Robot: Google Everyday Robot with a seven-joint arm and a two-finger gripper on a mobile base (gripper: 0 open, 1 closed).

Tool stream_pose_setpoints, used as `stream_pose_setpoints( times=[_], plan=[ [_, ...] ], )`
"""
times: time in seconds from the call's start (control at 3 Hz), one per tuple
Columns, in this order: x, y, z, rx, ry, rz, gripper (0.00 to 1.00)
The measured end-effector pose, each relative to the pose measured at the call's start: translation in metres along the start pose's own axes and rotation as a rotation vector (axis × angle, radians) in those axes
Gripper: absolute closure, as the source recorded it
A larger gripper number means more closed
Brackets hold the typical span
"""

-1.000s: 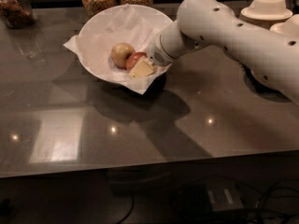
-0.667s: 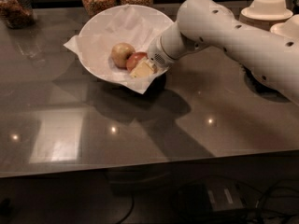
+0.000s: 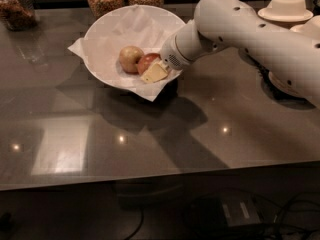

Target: Pick apple from white bowl

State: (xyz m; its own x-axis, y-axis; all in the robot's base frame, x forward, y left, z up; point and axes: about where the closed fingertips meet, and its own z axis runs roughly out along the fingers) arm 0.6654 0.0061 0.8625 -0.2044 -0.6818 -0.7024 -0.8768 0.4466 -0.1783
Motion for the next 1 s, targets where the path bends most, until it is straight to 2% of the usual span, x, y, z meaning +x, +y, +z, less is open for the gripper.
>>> stream_pose_setpoints(
  times=[0.33,0.67,1.0],
  plan=[
    [-0.020,-0.002,-0.016,0.010,-0.041,-0.028,1.00],
    [-0.045,0.000,-0.041,0.008,-0.084,-0.072,1.00],
    [-0.071,0.010,-0.079,-0.023,-0.106,-0.121,1.00]
  ],
)
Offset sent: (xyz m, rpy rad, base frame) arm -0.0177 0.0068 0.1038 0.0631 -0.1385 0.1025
